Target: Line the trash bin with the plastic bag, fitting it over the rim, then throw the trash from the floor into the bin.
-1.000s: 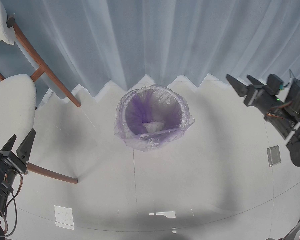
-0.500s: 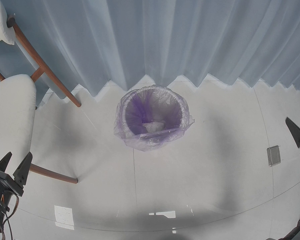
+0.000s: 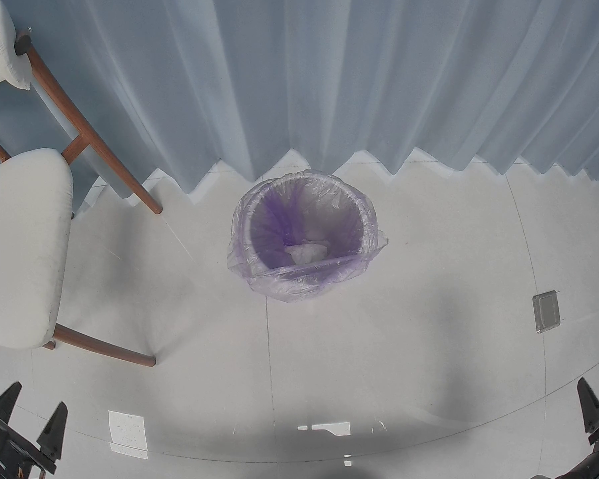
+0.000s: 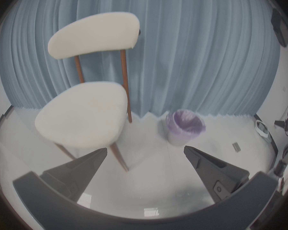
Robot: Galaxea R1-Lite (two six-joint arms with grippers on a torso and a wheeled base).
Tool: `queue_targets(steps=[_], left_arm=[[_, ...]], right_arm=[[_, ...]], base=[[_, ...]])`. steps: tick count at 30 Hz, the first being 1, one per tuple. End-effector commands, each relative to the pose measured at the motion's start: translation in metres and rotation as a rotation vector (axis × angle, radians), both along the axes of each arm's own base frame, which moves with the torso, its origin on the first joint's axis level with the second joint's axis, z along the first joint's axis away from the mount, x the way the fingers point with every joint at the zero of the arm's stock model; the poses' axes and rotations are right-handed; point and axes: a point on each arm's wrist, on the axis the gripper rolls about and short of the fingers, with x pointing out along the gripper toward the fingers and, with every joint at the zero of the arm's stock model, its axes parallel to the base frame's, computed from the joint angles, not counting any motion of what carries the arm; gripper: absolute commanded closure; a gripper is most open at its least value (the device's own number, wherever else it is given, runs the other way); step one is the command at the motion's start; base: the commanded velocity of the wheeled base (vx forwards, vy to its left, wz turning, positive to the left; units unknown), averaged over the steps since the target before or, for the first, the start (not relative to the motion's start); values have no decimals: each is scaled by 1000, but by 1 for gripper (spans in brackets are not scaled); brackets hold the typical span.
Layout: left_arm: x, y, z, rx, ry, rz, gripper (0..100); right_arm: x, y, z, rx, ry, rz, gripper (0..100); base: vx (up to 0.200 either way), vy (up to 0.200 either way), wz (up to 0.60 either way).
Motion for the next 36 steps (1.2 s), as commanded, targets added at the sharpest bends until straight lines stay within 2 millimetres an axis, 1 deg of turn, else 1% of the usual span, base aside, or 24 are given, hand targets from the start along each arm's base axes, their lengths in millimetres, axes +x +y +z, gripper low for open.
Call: queue_targets(steps=[1,7,9,11,12,14,17,19,23,27,29,32,33,34,35,36], left_arm=[[-19,3,-21,44,-50,-60,0],[-20,0,-21,143,-71,-243,0],[-20,-1,-20,123,-80,-263,0],[-20,-1,-19,100,-78,-245,0],[-19,3,-19,30,-70,-95,0],[-19,6,-19,-7,-66,80,0],[-20,10,-19,-88,-75,222,0],[-20,11,-18,-126,-89,297,0],[-20,12,-19,-164,-93,361,0],[-23,10,-20,-179,-112,520,0],[-27,8,-21,-186,-156,574,0],[-30,8,-22,-168,-174,539,0],[-30,7,-23,-104,-164,499,0],[-29,6,-23,-36,-150,440,0],[-29,4,-22,33,-140,339,0],[-28,3,-22,52,-142,269,0]], right_arm=[[-17,0,-37,21,-39,-35,0],[-17,0,-37,28,-38,-51,0],[-17,0,-37,19,-39,-49,0],[-17,0,-37,10,-40,-46,0],[-17,0,-37,4,-40,-44,0],[-17,0,-37,7,-42,-47,0],[-17,0,-37,20,-44,-58,0],[-17,-1,-37,26,-44,-78,0],[-17,-1,-37,40,-43,-91,0],[-17,-1,-37,42,-40,-94,0],[-17,-1,-37,47,-41,-100,0],[-17,-1,-37,47,-41,-111,0],[-17,-1,-37,47,-41,-111,0],[-17,-1,-37,45,-41,-111,0],[-17,-1,-37,38,-42,-111,0],[-17,-1,-37,36,-42,-109,0]], base=[[0,0,0],[0,0,0],[0,0,0],[0,0,0],[0,0,0],[0,0,0],[0,0,0],[0,0,0],[0,0,0],[0,0,0],[0,0,0],[0,0,0],[0,0,0],[0,0,0],[0,0,0],[0,0,0]])
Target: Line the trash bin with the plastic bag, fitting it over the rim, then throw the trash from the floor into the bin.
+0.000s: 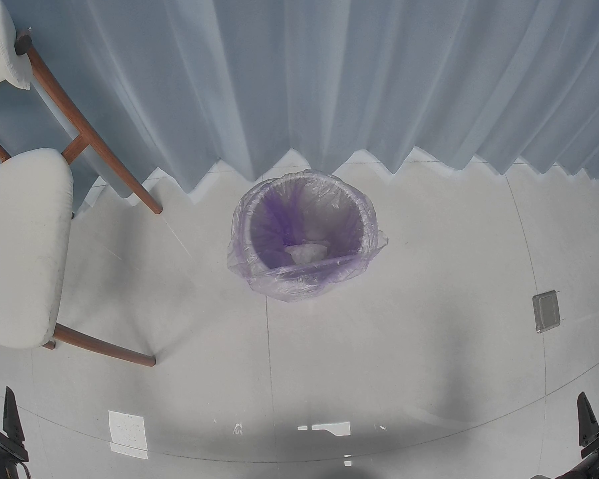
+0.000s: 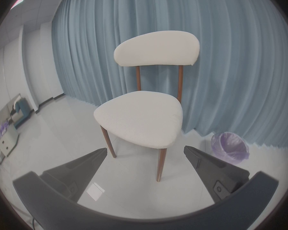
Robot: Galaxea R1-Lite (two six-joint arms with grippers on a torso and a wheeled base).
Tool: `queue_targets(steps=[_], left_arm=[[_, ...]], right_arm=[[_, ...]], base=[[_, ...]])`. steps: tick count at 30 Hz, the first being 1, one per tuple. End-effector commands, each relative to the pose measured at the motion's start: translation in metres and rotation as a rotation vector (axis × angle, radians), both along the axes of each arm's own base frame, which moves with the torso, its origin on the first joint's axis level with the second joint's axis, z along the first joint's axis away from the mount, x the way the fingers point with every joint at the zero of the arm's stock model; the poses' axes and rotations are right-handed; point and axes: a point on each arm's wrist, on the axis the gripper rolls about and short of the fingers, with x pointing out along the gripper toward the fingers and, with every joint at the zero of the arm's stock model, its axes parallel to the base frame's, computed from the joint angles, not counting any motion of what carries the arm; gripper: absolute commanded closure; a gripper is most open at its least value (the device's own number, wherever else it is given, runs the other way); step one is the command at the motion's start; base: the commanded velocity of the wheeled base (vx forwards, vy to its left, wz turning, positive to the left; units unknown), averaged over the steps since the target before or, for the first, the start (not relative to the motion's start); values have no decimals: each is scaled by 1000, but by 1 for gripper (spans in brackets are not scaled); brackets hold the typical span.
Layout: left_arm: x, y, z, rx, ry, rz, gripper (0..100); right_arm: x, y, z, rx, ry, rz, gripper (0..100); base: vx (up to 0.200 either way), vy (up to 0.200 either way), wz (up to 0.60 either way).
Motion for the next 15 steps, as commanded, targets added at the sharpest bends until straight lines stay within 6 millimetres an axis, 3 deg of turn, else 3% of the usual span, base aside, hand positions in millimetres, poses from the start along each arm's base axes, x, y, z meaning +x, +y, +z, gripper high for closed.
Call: queue_targets(steps=[1,2,4,15], left_arm=[[-1,-7,-6,196,22,-326,0],[-1,-7,-6,196,22,-326,0],[-1,-10,-9,220,44,-494,0],[-1,-10,-10,203,49,-461,0]], right_arm=[[0,0,-4,-10,4,-6,0],[0,0,-4,-10,4,-6,0],[1,0,-5,-23,5,4,0],[1,0,-5,-27,5,14,0]], base=[[0,0,0],[0,0,0],[0,0,0],[0,0,0]])
